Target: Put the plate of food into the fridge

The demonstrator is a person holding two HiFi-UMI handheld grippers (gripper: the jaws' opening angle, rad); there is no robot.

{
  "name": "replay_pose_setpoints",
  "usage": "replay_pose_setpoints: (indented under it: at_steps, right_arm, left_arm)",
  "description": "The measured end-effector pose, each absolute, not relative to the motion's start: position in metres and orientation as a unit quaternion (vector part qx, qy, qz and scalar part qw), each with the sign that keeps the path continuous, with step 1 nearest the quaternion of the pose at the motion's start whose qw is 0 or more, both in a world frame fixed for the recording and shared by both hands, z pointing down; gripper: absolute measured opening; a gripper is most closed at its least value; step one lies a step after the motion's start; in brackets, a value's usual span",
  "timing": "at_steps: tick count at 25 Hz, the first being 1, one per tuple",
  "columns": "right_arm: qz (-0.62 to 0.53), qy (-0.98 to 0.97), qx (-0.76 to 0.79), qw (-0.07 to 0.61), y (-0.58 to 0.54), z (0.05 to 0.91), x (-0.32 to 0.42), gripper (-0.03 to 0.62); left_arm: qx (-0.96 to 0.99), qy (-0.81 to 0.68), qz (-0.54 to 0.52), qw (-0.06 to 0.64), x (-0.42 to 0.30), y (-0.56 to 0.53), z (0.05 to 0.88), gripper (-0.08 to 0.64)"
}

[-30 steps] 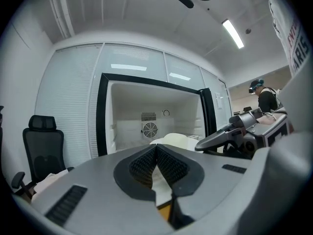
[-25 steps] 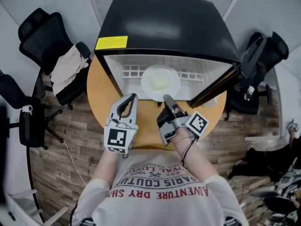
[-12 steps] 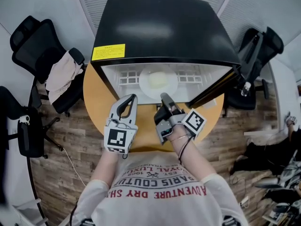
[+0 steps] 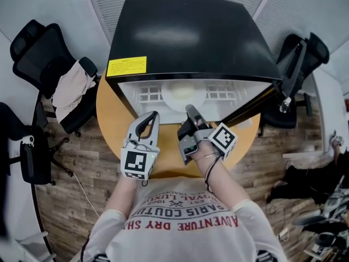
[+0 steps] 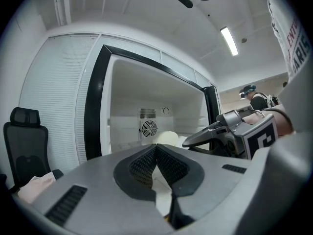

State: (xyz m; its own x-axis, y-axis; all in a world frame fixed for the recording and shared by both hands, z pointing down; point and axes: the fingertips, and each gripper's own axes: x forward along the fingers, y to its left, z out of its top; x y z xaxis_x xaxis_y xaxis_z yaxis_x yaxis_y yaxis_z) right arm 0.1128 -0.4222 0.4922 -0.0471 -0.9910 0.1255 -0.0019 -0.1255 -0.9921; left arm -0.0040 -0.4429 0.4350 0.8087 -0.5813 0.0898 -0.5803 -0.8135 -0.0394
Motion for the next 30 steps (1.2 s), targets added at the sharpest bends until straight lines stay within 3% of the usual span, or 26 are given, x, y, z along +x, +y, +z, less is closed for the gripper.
replay_pose_setpoints:
  at_steps: [23,26,30]
  right_arm:
    - [-0.527,0.483,-0.527,0.459,-0.441,0.489,0.118,0.063]
    - [-0.531,0.489,-0.520,0.458,-0.442,0.488,0.116,0.110]
    - [-0.539,0.499,-0.519,0.438,-0.433,0.484,0.108,0.110]
  left_arm:
    - [-0.952,0.302,-0.052,-0.018,-0.002,-0.453,0.445,0.034]
    - [-0.951,0.304,-0.054,-0.015,-0.001,-0.454,0.444,0.034]
    - [-0.949,0.312,-0.048,-0.024,0.001,-0.450,0.439,0.032]
